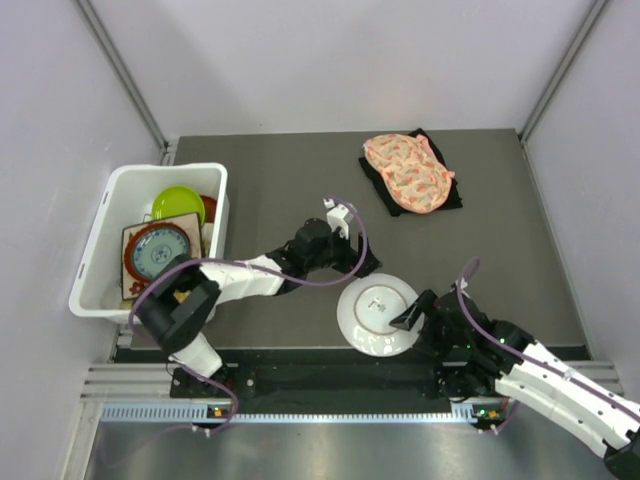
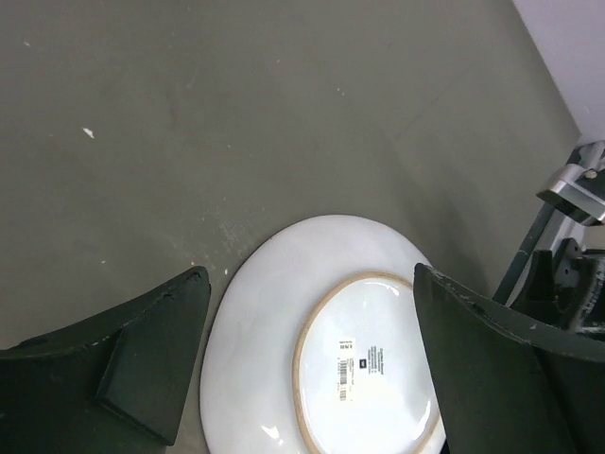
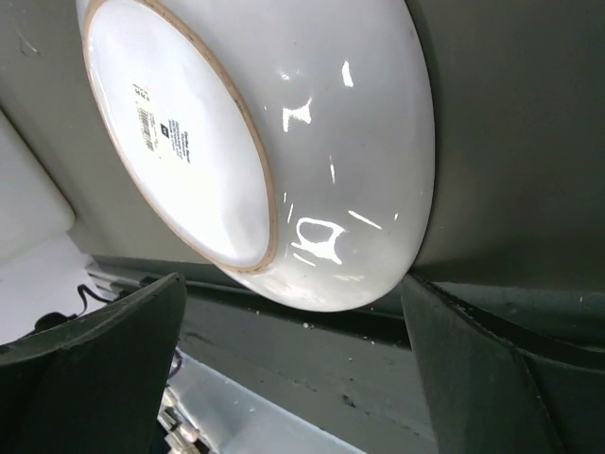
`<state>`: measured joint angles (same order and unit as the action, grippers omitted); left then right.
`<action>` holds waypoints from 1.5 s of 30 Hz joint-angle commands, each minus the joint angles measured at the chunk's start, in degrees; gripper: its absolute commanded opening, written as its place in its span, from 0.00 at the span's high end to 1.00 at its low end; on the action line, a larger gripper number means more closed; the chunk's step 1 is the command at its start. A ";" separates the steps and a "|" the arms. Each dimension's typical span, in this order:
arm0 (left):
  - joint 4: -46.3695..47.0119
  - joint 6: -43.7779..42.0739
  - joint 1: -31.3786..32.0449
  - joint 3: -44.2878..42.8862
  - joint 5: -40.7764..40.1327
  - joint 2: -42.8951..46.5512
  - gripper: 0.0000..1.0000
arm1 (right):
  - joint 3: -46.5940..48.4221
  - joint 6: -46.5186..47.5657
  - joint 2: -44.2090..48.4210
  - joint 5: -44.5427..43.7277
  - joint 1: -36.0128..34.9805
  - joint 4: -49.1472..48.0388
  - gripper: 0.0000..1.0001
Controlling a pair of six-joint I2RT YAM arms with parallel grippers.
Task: Place the plates into the plastic bin on the countertop
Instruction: Move the plate to the corner of the board, then pick up the plate from the corner of the board.
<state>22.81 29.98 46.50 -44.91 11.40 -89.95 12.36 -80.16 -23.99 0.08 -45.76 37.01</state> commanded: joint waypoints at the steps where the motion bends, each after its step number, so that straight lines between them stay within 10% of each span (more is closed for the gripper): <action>1: 4.95 -1.59 0.17 -3.70 4.51 -5.23 0.07 | -1.90 -2.10 -1.85 -0.25 -1.78 -2.73 0.04; 23: 16.74 7.20 0.17 8.25 12.95 -7.61 0.10 | -2.51 -22.49 -11.43 -20.10 -20.86 -15.65 0.11; 45: 14.81 8.60 0.35 13.44 11.37 0.83 0.10 | 3.99 -14.50 -7.13 -40.24 -30.09 -24.34 0.34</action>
<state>36.25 36.47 45.74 -32.45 18.85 -91.61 15.42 -97.06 -33.12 -34.09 -75.26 27.42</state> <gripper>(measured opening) 0.899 0.681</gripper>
